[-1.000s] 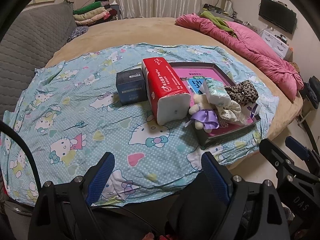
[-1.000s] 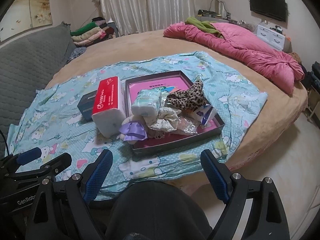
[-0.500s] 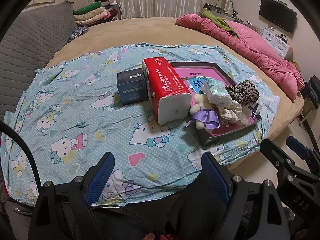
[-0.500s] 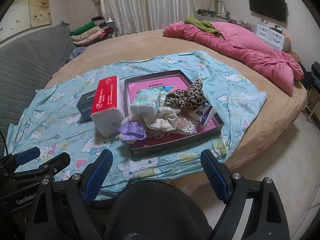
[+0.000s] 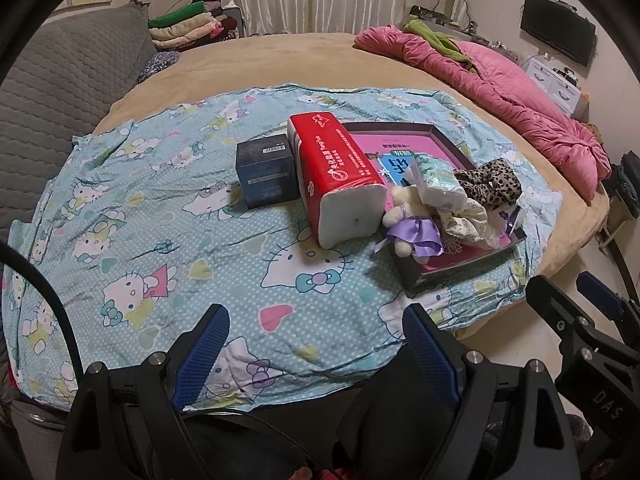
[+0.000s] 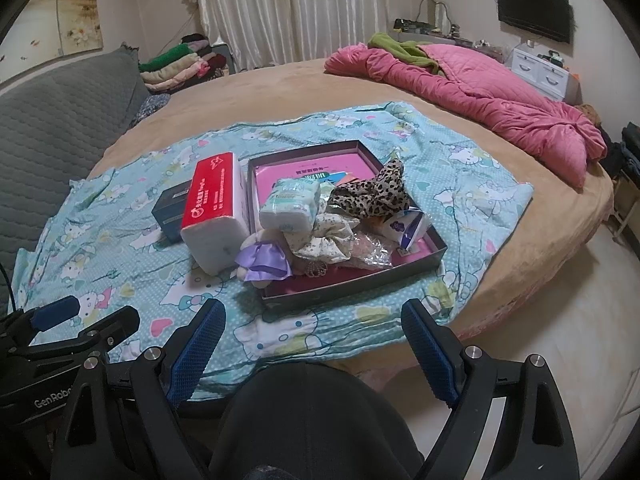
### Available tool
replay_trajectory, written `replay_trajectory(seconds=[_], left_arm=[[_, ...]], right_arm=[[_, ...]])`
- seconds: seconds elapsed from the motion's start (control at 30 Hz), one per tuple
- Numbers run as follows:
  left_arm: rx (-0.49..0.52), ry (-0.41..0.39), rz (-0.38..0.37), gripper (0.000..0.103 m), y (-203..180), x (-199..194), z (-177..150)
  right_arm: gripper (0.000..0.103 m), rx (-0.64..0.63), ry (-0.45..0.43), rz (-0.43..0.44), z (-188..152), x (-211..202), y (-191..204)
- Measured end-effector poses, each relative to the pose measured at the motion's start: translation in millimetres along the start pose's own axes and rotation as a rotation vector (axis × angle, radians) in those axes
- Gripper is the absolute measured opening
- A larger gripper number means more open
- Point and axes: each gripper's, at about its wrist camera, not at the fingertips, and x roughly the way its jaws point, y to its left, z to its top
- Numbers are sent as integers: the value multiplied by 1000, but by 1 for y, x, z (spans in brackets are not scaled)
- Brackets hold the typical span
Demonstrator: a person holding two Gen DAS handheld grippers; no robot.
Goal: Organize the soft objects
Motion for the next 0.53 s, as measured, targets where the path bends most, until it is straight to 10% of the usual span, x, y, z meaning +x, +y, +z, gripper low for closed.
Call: replay_trajectory(seconds=[0.53], left_arm=[[-31, 11, 12, 88, 9, 7, -3]], right_arm=[[90, -7, 6, -6, -1, 3, 1]])
